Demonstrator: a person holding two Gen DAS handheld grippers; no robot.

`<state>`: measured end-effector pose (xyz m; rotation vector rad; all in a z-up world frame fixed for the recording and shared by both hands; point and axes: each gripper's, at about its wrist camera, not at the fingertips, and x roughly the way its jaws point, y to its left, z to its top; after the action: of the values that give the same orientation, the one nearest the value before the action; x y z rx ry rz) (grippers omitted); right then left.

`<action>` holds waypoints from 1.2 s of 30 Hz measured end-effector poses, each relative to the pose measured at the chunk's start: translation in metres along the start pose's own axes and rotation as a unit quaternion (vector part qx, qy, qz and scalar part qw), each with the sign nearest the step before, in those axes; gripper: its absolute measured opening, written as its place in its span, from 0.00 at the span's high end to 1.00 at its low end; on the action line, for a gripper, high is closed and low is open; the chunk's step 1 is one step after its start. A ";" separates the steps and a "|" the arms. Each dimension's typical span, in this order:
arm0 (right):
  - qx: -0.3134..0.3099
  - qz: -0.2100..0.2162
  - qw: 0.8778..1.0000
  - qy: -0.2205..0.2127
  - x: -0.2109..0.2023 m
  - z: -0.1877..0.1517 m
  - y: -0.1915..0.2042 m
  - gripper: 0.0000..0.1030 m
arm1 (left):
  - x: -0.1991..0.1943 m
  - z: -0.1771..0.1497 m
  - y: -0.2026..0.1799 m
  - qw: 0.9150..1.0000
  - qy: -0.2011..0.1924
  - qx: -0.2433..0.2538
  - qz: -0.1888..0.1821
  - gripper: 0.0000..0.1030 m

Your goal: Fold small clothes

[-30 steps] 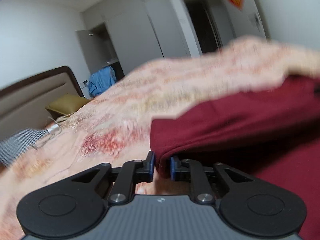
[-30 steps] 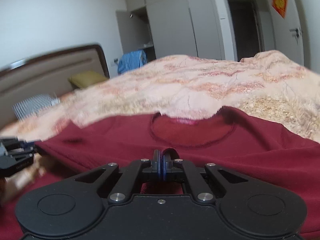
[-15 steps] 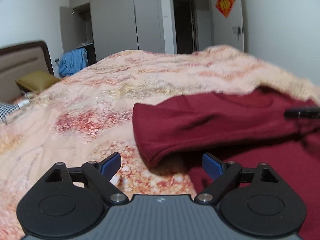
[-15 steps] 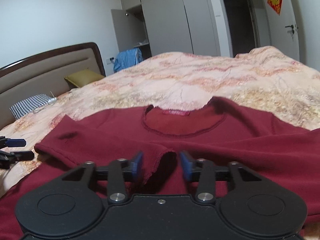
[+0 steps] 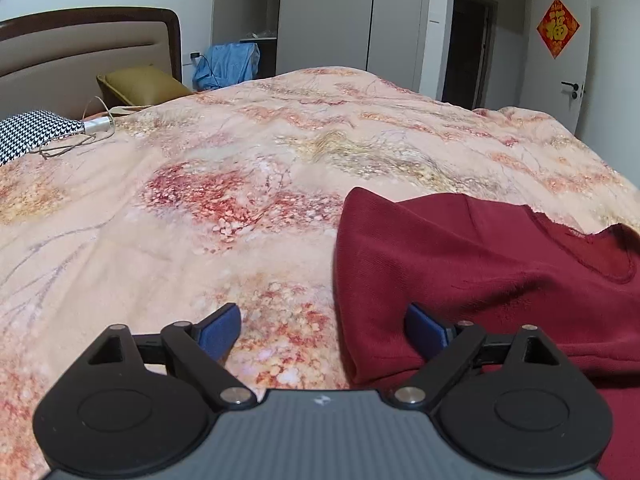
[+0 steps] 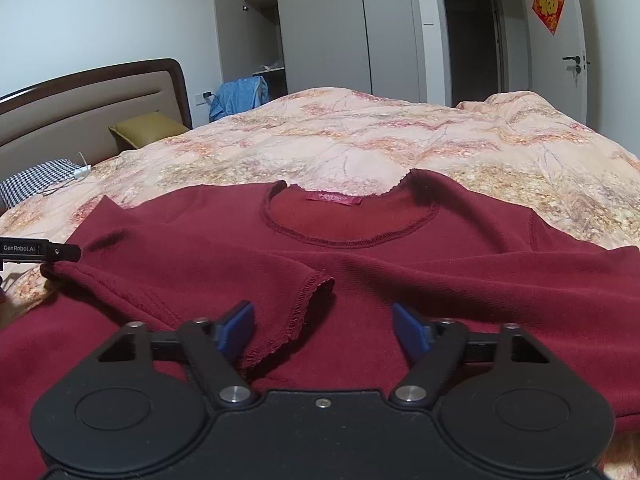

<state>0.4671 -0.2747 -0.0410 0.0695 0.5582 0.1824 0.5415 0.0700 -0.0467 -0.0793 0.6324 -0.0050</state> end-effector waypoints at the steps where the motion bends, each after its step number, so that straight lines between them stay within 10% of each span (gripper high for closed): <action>1: 0.003 0.006 1.000 -0.002 -0.007 0.001 -0.002 0.08 | -0.006 0.000 0.003 1.000 -0.001 -0.011 -0.009 0.05; 8: 0.012 0.021 1.000 -0.005 -0.093 -0.018 -0.014 0.01 | -0.081 -0.028 0.026 0.995 -0.008 -0.068 -0.077 0.00; 24: 0.095 -0.015 0.995 0.019 -0.276 -0.159 0.005 0.01 | -0.210 -0.144 0.002 0.990 0.049 0.050 -0.123 0.00; 33: 0.094 -0.060 0.993 0.031 -0.286 -0.176 0.041 0.47 | -0.208 -0.141 0.023 0.990 0.077 -0.042 -0.110 0.24; 36: 0.098 -0.052 0.993 0.036 -0.287 -0.175 0.044 0.68 | -0.211 -0.141 0.023 0.987 0.092 -0.066 -0.115 0.58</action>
<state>0.1282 -0.2835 -0.0344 0.2242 0.6501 0.0274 0.2877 0.0885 -0.0369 -0.2822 0.8053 -0.1964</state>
